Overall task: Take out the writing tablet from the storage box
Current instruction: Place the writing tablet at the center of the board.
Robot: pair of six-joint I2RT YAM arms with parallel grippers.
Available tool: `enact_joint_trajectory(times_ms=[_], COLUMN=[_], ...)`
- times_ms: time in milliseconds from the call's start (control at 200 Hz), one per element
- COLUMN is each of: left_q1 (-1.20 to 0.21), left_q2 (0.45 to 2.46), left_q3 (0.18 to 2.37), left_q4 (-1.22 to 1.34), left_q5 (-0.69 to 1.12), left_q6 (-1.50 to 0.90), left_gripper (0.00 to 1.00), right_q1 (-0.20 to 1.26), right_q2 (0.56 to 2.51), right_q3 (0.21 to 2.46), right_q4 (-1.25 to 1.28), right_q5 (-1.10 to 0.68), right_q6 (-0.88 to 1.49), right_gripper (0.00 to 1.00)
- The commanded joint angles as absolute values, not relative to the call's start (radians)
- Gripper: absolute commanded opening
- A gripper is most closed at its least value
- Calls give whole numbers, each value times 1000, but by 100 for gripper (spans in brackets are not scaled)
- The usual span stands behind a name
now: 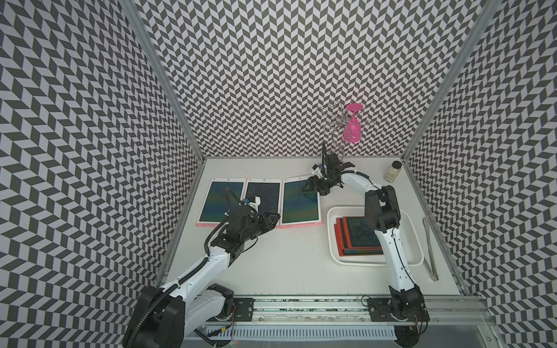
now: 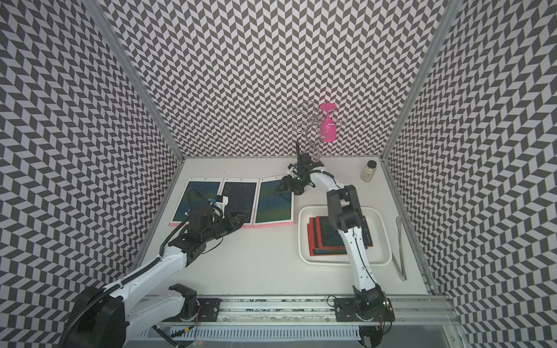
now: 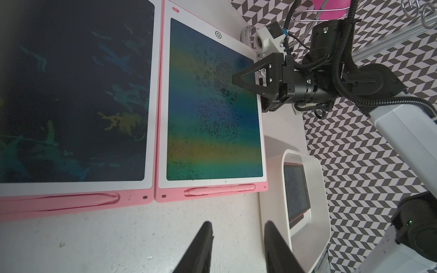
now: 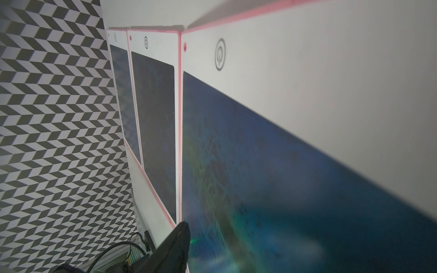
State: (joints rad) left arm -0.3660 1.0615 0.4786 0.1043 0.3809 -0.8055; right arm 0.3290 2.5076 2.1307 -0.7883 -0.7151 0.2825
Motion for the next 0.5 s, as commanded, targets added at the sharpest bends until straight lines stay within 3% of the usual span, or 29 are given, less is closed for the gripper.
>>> enact_joint_trajectory(times_ms=[0, 496], left_q1=[-361, -359], left_q2=[1063, 1057], left_q3=[468, 466], left_q4=[132, 132], left_q5=[391, 399], left_q6=[-808, -807], left_gripper=[38, 38], right_q1=[324, 322], right_q2=[2501, 2405], right_q3=[2086, 1933], right_q4=[-783, -667], right_q5=[-591, -528], right_q6=[305, 397], right_gripper=[69, 74])
